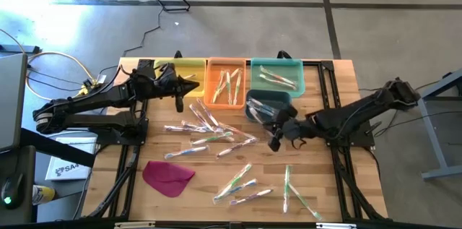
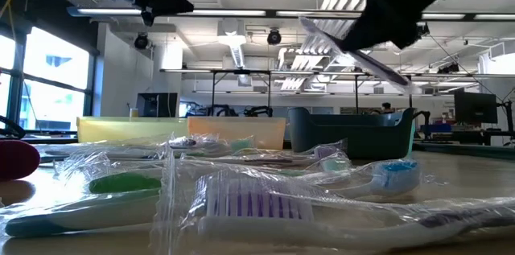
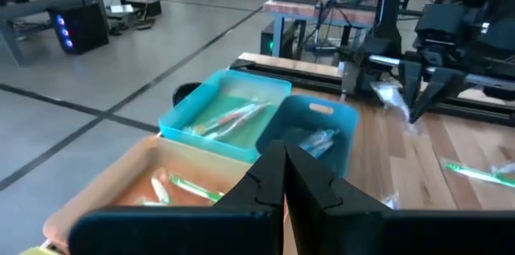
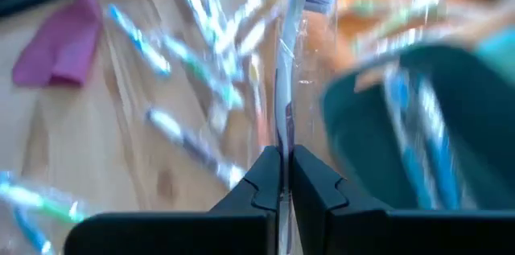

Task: Pick & Place Toothbrushes
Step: Put the violet toothbrush into the yellow bin

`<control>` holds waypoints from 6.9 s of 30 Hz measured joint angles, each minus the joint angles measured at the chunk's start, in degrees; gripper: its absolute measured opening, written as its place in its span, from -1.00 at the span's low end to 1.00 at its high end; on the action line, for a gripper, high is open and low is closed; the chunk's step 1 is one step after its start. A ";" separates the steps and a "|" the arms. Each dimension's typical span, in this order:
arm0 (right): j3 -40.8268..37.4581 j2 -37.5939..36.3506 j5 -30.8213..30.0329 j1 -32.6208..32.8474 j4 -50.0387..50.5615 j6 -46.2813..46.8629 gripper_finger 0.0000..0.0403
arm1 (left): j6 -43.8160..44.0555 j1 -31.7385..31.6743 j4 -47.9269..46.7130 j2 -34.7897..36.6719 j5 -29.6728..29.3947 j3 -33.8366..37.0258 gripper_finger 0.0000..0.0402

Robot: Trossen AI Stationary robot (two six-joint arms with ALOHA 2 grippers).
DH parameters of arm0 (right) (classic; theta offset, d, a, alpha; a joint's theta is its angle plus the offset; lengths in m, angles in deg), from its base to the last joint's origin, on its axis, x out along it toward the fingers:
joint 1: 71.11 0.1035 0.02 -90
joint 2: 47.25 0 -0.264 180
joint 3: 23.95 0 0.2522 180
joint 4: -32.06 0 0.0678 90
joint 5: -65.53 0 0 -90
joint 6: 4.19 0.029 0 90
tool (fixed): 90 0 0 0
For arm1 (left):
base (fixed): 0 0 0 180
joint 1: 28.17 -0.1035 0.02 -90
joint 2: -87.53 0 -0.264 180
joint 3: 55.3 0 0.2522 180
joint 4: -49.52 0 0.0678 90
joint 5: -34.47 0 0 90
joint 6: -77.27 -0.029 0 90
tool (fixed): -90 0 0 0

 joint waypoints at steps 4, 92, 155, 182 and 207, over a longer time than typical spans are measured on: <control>0.00 0.00 0.17 -3.40 -6.78 -9.51 -0.96 | 0.00 -0.01 0.28 -2.25 2.61 -1.74 -1.00; 0.04 19.32 0.00 -11.20 -61.87 -33.84 -0.96 | 6.63 5.41 45.31 -32.64 19.14 -3.51 -0.31; 0.02 19.32 0.37 -11.19 -60.41 -33.98 -0.61 | 6.48 6.02 42.15 -37.14 18.52 -8.06 -0.92; 0.04 9.84 -16.37 -2.01 -40.12 -32.29 0.14 | 4.27 -5.59 26.62 -26.93 21.57 -7.99 -0.93; 0.02 9.84 -11.86 -6.01 -33.51 -22.73 -0.13 | -11.83 -17.30 -11.66 -14.23 -20.20 -8.01 -0.93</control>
